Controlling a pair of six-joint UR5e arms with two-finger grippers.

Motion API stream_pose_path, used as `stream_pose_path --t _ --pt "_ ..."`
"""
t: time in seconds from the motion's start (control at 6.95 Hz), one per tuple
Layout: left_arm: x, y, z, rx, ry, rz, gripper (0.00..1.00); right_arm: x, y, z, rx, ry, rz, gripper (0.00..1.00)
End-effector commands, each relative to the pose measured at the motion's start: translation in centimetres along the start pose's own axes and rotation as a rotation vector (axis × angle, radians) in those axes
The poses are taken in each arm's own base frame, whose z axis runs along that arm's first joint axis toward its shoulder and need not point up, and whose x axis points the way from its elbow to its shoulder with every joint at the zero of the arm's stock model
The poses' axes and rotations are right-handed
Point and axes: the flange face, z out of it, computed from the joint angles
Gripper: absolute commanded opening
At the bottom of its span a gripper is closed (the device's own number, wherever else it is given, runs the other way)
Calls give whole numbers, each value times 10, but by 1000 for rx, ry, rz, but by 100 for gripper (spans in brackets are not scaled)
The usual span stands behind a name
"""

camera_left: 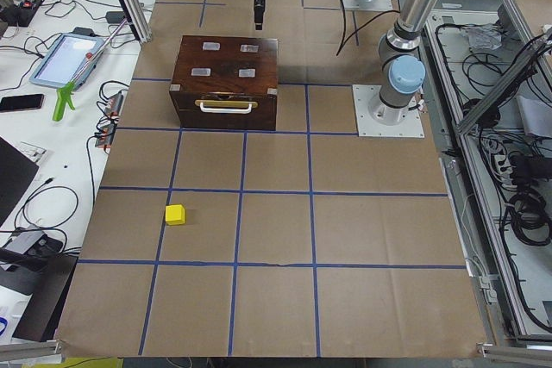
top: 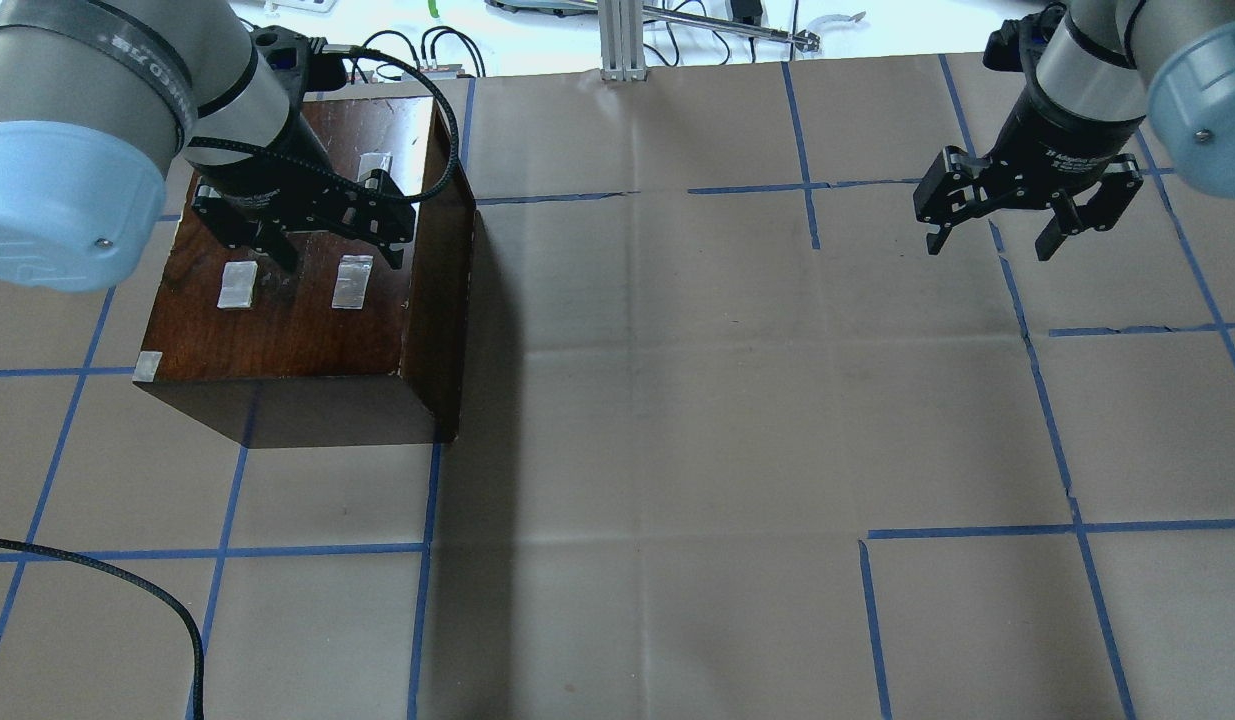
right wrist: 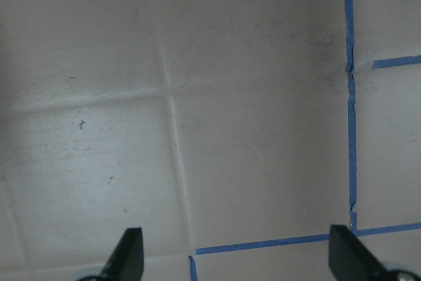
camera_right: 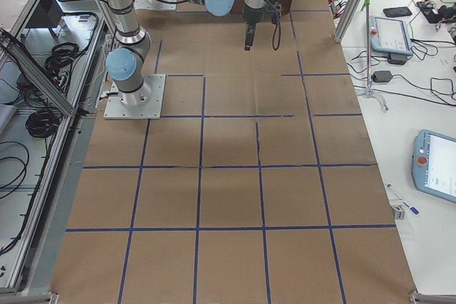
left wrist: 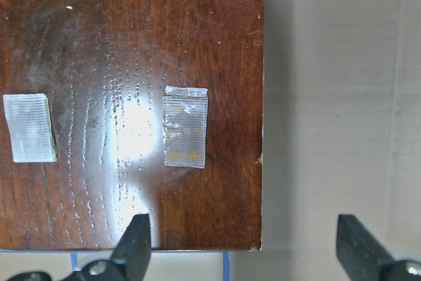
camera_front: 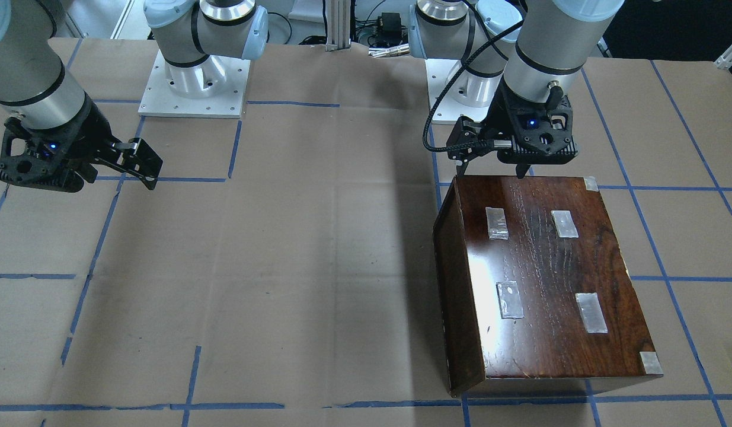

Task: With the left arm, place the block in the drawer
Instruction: 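Move the left gripper off the cabinet top toward the drawer handle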

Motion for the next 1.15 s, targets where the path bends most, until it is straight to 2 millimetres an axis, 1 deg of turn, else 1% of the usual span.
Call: stream_pose_path --t 0.0,0.43,0.58,0.72,0.86,1.01 --pt "0 0 0 1 0 0 99 0 0 0 1 0 0 100" --pt "0 1 -2 5 0 0 99 0 0 -1 2 0 0 100" --pt "0 2 -6 13 0 0 99 0 0 0 1 0 0 100" --pt "-3 0 -5 11 0 0 99 0 0 0 1 0 0 100" --pt "-11 -3 -7 19 -1 -12 99 0 0 0 1 0 0 100" --pt "-26 -8 -12 33 -1 -40 99 0 0 -1 2 0 1 100"
